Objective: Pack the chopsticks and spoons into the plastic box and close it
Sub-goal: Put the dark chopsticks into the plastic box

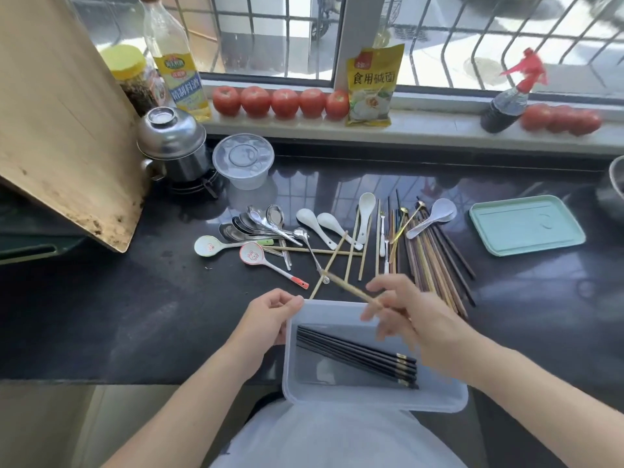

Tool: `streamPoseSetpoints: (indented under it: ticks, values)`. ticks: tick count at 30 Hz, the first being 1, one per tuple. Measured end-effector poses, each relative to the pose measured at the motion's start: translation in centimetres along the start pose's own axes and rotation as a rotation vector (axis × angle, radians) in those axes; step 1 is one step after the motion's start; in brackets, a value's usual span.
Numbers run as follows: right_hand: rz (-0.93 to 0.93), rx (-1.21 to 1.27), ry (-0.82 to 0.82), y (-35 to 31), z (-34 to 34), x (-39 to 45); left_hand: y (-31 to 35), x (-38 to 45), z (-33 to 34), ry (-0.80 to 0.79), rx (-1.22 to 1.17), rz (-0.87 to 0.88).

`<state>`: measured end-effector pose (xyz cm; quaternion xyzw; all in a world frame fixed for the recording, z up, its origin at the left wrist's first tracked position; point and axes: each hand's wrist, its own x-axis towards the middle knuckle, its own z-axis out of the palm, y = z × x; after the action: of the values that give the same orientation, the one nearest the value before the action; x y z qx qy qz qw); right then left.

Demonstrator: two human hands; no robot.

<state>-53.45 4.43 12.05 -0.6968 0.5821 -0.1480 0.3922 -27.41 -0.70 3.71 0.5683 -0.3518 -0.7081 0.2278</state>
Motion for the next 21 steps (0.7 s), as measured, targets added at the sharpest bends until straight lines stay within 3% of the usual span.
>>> streamPoseSetpoints:
  ticks: [2, 4, 10, 15, 21]
  values:
    - [0.085, -0.259, -0.253, 1.9, 2.2, -1.1, 0.0, 0.1, -0.1, -0.025, -0.036, -0.028]
    - [0.048, -0.495, -0.36, 3.7, 4.3, -0.7, 0.0, 0.1, -0.2, -0.04, -0.051, -0.041]
    - [0.066, -0.667, -0.318, 6.4, 10.3, 2.9, -0.2, -0.1, -0.1, -0.025, -0.036, -0.026]
    - [-0.008, -0.851, -0.286, 5.9, 10.7, 3.2, -0.3, 0.0, -0.1, -0.015, -0.017, -0.007]
    - [0.021, -0.964, -0.371, 6.4, 11.5, 3.9, -0.4, 0.1, 0.0, 0.005, 0.007, 0.005]
